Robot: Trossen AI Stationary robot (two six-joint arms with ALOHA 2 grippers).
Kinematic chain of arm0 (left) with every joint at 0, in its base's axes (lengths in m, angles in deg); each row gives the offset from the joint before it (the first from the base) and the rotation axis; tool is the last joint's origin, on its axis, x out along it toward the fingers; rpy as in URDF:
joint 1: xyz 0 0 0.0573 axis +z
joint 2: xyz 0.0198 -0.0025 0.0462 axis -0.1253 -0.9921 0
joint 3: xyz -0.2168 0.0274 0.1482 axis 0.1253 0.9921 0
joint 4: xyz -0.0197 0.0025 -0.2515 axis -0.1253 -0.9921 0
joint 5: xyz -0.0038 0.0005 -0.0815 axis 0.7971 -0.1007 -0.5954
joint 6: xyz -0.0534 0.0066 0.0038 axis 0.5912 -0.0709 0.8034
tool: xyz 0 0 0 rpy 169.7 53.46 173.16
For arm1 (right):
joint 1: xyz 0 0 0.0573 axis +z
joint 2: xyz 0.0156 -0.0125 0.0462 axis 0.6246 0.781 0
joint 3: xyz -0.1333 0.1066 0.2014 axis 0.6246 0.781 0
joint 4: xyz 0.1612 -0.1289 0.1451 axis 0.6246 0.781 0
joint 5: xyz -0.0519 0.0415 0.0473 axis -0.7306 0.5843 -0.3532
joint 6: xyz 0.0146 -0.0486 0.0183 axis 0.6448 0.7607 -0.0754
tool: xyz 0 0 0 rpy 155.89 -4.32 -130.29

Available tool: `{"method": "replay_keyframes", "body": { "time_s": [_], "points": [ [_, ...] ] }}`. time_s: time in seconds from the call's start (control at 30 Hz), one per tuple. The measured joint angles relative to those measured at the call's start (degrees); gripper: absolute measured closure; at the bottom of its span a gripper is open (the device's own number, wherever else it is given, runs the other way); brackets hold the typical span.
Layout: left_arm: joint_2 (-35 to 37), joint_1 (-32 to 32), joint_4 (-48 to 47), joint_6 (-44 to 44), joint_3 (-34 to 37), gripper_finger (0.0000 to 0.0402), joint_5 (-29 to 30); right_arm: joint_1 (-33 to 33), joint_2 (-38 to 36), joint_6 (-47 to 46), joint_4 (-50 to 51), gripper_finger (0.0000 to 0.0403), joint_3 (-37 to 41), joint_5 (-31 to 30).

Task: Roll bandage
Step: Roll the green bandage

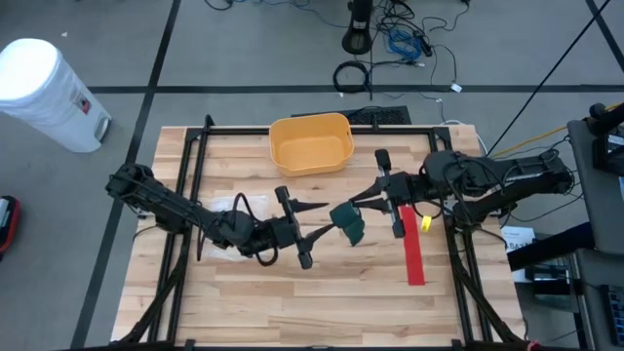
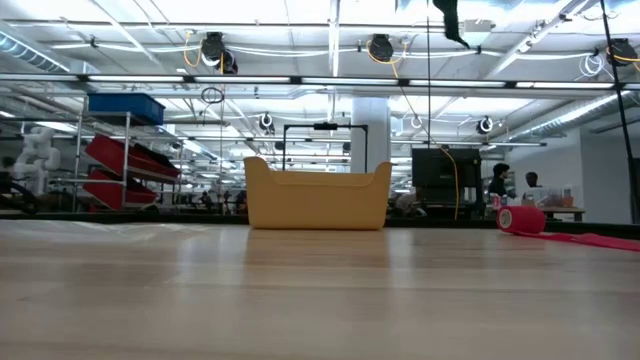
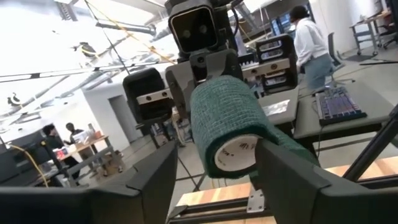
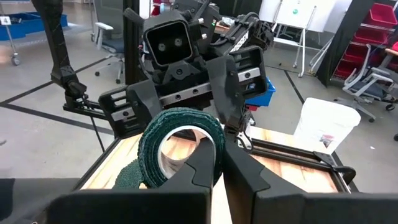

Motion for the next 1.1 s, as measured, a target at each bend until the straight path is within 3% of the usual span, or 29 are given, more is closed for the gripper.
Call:
{"method": "replay_keyframes", "body": {
  "time_s": [0.33, 0.87, 1.1],
  "points": [
    [0.0, 0.1, 0.0, 0.6, 0.0, 0.0177, 2.5, 0.0, -0.1, 0.0, 0.0, 0.0389, 0.0, 0.0],
    [0.0, 0.5, 0.0, 0.7, 0.0, 0.0282, 2.5, 0.0, 0.3, 0.0, -0.1, 0.0389, 0.0, -0.1],
    [0.0, 0.4, -0.1, 3.6, 0.0, 0.028, -0.2, 0.0, 1.5, 0.1, -0.7, 0.0389, 0.0, -0.1]
  ]
}}
